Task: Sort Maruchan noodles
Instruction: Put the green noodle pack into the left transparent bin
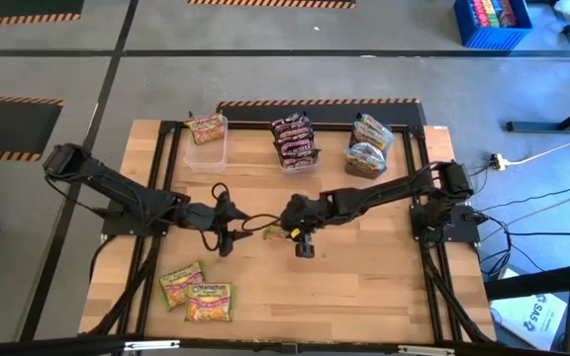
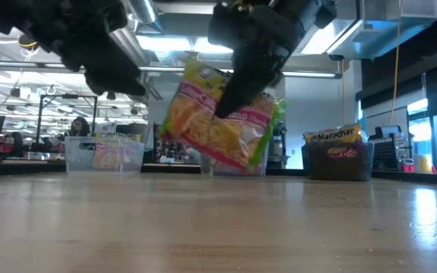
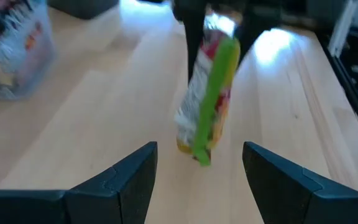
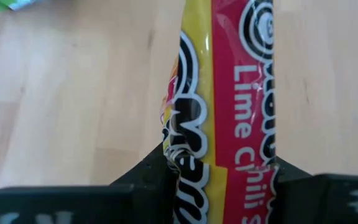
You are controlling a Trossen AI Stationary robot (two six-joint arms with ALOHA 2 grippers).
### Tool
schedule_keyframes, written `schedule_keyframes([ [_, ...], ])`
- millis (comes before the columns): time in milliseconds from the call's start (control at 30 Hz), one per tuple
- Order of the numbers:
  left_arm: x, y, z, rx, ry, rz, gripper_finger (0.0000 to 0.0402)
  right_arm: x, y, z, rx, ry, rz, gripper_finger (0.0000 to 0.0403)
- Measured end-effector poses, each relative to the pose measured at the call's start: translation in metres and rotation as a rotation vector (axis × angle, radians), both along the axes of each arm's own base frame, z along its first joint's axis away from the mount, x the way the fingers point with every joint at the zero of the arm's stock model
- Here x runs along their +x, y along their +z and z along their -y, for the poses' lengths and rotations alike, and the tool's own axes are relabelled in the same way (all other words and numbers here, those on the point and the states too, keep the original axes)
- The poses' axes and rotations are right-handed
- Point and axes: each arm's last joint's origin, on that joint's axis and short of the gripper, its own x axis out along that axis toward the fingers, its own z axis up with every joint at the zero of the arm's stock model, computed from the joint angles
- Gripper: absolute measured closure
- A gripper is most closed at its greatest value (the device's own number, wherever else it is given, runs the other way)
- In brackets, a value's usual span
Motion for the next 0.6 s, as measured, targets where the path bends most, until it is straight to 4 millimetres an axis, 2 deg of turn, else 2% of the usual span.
schedule_keyframes([
  [133, 0.006, 0.007, -0.008, 0.01, 0.02, 0.053, 0.0168, 0.003, -0.003, 0.0, 0.002, 0.0, 0.017, 0.0292],
  [267, 0.017, 0.009, -0.011, 0.004, -0.022, 0.127, 0.0147, 0.007, -0.014, -0.001, 0.006, 0.009, -0.002, 0.0292],
  [433, 0.031, -0.001, -0.014, -0.014, -0.066, 0.14, 0.0121, 0.009, -0.016, -0.001, 0.002, 0.015, 0.008, 0.0292],
  [600, 0.047, -0.01, -0.016, -0.015, -0.063, 0.206, 0.0118, 0.01, -0.016, -0.001, -0.005, 0.025, 0.016, 0.0292],
])
